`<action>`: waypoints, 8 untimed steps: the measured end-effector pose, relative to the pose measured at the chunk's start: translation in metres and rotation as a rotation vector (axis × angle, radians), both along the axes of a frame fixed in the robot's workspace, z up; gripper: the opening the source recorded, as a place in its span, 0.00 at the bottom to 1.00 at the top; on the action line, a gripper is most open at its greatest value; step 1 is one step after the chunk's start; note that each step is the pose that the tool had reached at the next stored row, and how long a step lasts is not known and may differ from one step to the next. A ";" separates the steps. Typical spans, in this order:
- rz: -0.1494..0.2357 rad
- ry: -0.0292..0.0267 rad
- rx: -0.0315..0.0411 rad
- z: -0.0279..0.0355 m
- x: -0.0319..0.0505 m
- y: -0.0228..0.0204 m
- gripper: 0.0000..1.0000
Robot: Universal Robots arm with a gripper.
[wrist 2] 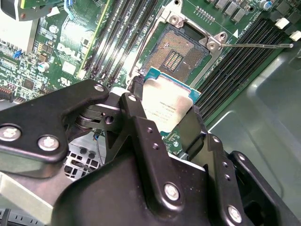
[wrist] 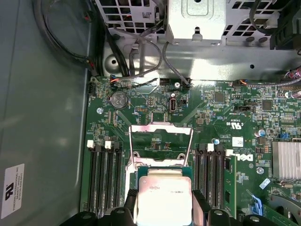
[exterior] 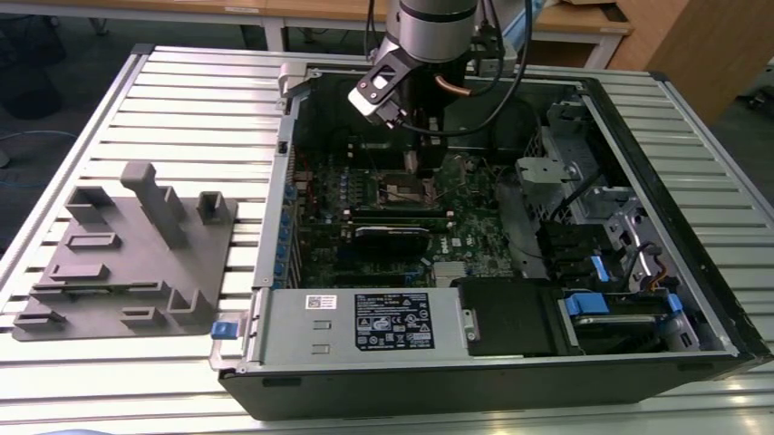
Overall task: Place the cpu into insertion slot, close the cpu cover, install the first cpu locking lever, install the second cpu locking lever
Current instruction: 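Place the cpu into insertion slot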
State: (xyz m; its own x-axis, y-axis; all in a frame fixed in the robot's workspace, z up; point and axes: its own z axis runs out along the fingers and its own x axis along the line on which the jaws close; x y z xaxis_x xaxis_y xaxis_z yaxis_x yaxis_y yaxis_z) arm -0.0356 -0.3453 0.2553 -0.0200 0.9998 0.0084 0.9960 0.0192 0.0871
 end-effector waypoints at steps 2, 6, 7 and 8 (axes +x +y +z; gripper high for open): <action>0.000 0.0000 0.0000 0.0000 -0.0008 0.0000 0.54; 0.000 0.0000 0.0000 -0.0002 -0.0018 0.0000 0.54; 0.000 0.0000 0.0000 -0.0002 -0.0018 0.0000 0.54; 0.000 0.0000 0.0000 -0.0002 -0.0018 0.0000 0.54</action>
State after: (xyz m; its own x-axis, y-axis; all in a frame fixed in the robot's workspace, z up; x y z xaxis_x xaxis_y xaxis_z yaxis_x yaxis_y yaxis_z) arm -0.0374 -0.3452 0.2551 -0.0200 0.9998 0.0084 0.9960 0.0192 0.0871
